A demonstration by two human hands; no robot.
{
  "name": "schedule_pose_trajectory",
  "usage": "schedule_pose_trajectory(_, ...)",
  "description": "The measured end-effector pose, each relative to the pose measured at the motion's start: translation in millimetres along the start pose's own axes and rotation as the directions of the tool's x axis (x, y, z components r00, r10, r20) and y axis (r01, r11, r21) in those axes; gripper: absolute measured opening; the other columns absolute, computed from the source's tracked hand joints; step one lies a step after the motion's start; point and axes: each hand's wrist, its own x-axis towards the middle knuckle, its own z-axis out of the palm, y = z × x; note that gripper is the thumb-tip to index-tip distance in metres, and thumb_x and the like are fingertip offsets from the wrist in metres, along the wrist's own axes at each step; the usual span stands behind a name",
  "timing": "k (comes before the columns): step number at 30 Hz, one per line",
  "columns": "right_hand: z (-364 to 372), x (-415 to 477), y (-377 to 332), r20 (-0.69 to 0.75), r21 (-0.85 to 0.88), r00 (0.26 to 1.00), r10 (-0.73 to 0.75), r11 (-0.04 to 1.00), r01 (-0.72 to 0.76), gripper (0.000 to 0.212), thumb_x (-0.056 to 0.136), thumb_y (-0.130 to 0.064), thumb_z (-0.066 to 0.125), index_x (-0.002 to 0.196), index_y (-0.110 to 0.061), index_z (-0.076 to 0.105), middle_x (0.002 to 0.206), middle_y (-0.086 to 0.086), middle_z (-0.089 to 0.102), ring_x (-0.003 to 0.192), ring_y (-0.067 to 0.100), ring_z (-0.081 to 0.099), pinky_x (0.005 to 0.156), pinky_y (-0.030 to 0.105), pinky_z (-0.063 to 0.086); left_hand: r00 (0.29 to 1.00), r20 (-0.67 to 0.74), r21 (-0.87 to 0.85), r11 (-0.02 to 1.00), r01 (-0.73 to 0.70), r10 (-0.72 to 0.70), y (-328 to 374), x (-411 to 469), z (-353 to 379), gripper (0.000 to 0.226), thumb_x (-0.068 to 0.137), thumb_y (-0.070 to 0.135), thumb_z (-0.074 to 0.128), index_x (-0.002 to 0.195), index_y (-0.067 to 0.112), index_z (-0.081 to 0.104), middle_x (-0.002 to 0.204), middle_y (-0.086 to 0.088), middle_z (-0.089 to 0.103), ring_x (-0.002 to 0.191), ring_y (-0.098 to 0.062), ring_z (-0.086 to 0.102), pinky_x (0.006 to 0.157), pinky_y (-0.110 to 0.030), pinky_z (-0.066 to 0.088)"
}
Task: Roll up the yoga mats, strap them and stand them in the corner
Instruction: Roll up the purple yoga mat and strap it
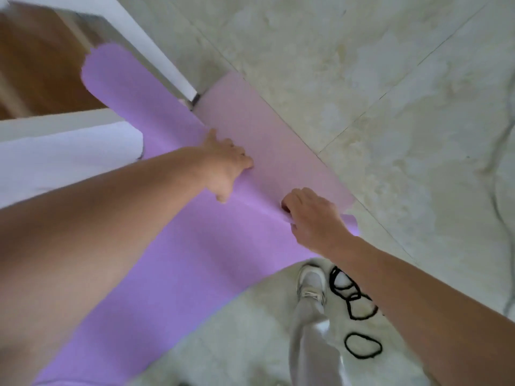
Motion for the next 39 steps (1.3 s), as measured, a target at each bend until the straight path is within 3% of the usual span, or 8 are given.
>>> schedule_pose_trajectory(3,-49.0,-39.9,-58.0,-0.116,-0.094,0.989,-0.095,0.992,0.084,0.017,0.067,-0.01,0.064,0.082,-0.013,0.056,0.078,0.003,0.054,0.067,0.026,0.053,0.047,0.033,0.039,0.998,0.056,-0.12,0.992,0.047,-0.041,-18.0,-86.1,11.8,0.085,0.061,0.05,0.084,0.135,0.027,0.048,0.123,0.001,0.06,0.113,-0.025,0.058,0.096,-0.039,0.043)
schedule_pose_trajectory(6,-109.4,-71.0,-140.0,0.068,-0.141,0.987,0.147,0.981,-0.137,0.053,0.057,-0.03,0.086,0.098,-0.017,0.055,0.099,0.001,0.052,0.088,0.025,0.054,0.072,0.035,0.043,0.995,-0.019,-0.231,0.969,0.089,-0.096,-23.2,-194.5,33.6,0.06,0.066,0.047,0.081,0.114,0.023,0.057,0.096,0.005,0.064,0.088,-0.021,0.064,0.066,-0.027,0.04)
schedule_pose_trajectory(11,-201.4,-109.3,-327.5,0.306,0.235,0.891,0.337,0.88,-0.414,0.099,0.074,-0.047,0.077,0.152,-0.025,0.022,0.148,-0.002,0.042,0.133,0.023,0.042,0.108,0.037,0.034,0.873,-0.432,-0.127,0.974,0.188,-0.225,0.5,-385.5,91.2,0.04,0.085,0.026,0.068,0.12,0.022,0.05,0.11,0.004,0.062,0.108,-0.022,0.06,0.081,-0.033,0.031)
schedule_pose_trajectory(18,-295.2,-167.3,-533.4,0.587,0.133,0.787,0.192,0.935,-0.328,0.05,0.062,-0.041,0.083,0.105,-0.028,0.062,0.104,-0.008,0.066,0.101,0.018,0.061,0.095,0.039,0.048,0.682,-0.696,-0.085,0.969,0.231,-0.224,26.9,-610.0,185.1,0.038,0.08,0.018,0.073,0.113,0.015,0.056,0.101,-0.001,0.061,0.095,-0.024,0.061,0.072,-0.034,0.027)
schedule_pose_trajectory(26,-337.0,-203.4,-707.1,0.127,-0.357,0.989,0.07,0.934,-0.021,0.045,0.082,-0.038,0.068,0.118,-0.019,0.049,0.107,-0.002,0.064,0.096,0.024,0.065,0.072,0.032,0.045,0.758,-0.5,-0.507,0.851,0.136,-0.419,-34.2,-777.0,243.6,0.056,0.069,0.045,0.077,0.116,0.024,0.053,0.104,0.005,0.061,0.102,-0.022,0.056,0.082,-0.034,0.032)
schedule_pose_trajectory(31,-349.2,-215.4,-770.2,-0.201,-0.625,0.931,-0.306,0.771,0.119,0.047,0.078,-0.044,0.079,0.111,-0.019,0.057,0.1,0.0,0.064,0.091,0.023,0.065,0.072,0.035,0.047,0.771,-0.311,-0.788,0.605,0.119,-0.556,-52.5,-875.3,293.0,0.059,0.062,0.05,0.083,0.108,0.022,0.06,0.103,0.005,0.062,0.097,-0.022,0.061,0.088,-0.037,0.053)
schedule_pose_trajectory(34,-356.6,-229.3,-796.1,-0.311,-0.635,0.873,-0.376,0.766,0.104,0.069,0.045,-0.04,0.095,0.1,-0.012,0.065,0.085,0.008,0.065,0.074,0.026,0.064,0.06,0.037,0.047,0.593,-0.388,-0.74,0.622,0.257,-0.706,-37.9,-914.5,306.5,0.05,0.07,0.05,0.079,0.103,0.017,0.063,0.095,0.004,0.056,0.091,-0.023,0.061,0.075,-0.03,0.047)
schedule_pose_trajectory(39,-355.9,-258.9,-834.3,-0.374,-0.472,0.814,-0.445,0.847,0.246,0.074,0.067,-0.052,0.078,0.126,-0.015,0.052,0.105,0.004,0.062,0.099,0.028,0.06,0.075,0.036,0.047,0.255,-0.506,-0.624,0.555,0.551,-0.824,17.9,-943.9,303.2,0.044,0.086,0.041,0.071,0.119,0.015,0.056,0.11,-0.004,0.057,0.097,-0.025,0.063,0.075,-0.033,0.047)
